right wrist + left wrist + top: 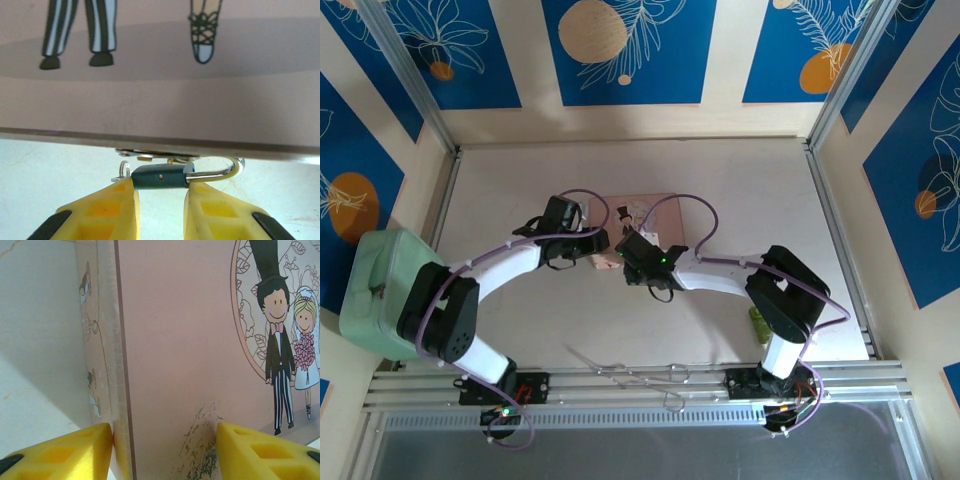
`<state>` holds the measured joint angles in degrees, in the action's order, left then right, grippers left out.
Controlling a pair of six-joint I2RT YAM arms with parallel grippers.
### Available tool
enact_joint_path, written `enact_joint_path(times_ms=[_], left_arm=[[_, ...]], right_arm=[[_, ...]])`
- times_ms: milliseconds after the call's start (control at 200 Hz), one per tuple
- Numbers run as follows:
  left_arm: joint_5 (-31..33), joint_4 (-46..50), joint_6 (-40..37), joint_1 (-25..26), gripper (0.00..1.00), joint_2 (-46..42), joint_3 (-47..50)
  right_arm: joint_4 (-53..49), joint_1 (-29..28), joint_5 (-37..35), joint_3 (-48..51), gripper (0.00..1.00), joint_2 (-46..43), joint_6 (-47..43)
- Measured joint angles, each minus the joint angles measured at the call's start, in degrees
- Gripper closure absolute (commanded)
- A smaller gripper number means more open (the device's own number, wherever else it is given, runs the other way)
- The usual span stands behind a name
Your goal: Unlock a padlock with a key
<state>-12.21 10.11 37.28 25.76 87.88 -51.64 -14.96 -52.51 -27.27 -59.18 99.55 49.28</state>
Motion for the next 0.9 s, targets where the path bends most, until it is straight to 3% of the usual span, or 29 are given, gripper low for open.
enact_joint_path(times_ms=[705, 900], left_arm=[[0.0, -0.8, 0.4, 0.0, 0.44, -0.2, 0.5], [-0.3, -0.7, 0.7, 0.0, 0.29, -0.4, 0.5]], right_arm=[[0.8, 2.5, 2.4, 5.1, 0.78, -4.7, 1.7], [0.8, 2.9, 2.8, 7.4, 0.77, -9.2, 0.2]])
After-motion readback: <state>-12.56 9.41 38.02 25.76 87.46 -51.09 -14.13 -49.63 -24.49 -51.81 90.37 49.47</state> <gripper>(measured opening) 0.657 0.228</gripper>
